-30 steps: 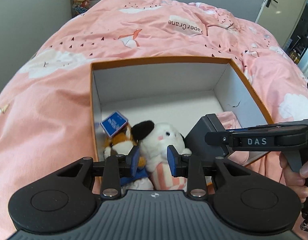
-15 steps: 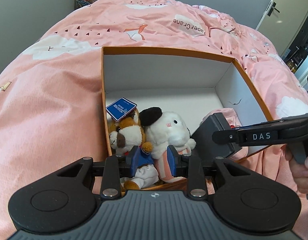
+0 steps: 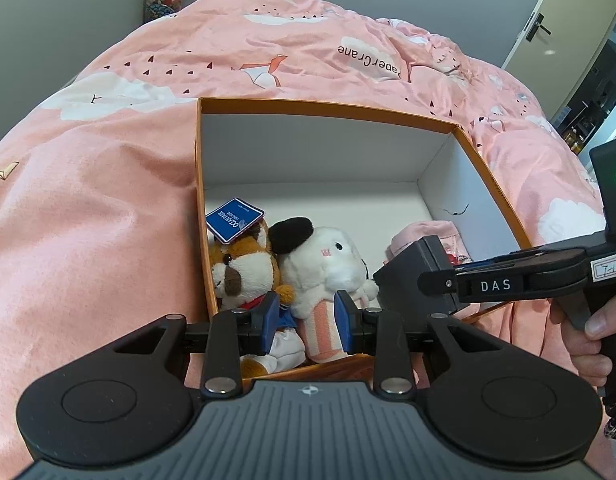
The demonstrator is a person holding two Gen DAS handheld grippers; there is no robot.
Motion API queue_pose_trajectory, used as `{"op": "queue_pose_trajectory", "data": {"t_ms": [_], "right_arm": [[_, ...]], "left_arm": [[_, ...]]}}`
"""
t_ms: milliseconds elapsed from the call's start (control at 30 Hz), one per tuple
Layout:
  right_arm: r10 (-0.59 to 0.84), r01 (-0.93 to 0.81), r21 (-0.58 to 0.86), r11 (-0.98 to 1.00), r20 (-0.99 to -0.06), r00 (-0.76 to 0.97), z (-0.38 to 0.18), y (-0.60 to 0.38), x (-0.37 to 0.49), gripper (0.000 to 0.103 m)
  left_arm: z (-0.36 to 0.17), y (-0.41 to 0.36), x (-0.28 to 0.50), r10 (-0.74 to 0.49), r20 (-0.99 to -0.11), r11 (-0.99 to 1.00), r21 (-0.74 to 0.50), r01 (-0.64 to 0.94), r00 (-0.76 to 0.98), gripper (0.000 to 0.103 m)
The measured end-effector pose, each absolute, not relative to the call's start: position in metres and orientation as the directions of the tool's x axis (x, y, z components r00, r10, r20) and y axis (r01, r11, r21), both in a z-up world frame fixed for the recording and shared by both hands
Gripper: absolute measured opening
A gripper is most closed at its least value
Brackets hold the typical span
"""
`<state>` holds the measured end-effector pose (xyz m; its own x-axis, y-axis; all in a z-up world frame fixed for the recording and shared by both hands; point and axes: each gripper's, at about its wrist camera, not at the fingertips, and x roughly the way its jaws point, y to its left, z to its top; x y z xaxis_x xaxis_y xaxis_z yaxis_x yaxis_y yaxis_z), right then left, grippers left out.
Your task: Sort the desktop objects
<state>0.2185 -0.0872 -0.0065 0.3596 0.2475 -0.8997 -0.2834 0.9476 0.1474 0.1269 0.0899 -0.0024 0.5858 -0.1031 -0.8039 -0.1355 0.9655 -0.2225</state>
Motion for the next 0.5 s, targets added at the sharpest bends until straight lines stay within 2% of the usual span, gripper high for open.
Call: {"op": "queue_pose_trajectory", "data": {"t_ms": [500], "right_arm": [[0.286,-0.259,0.199,0.945,-0.886,0.364,-0.0078,-0.0901,0.2184,0.035]], "left_arm": [[-0.0012,0.0819,0.1257,-0.094,-0.809,0.970,-0.206,-0.132,0.580,0.034]]}}
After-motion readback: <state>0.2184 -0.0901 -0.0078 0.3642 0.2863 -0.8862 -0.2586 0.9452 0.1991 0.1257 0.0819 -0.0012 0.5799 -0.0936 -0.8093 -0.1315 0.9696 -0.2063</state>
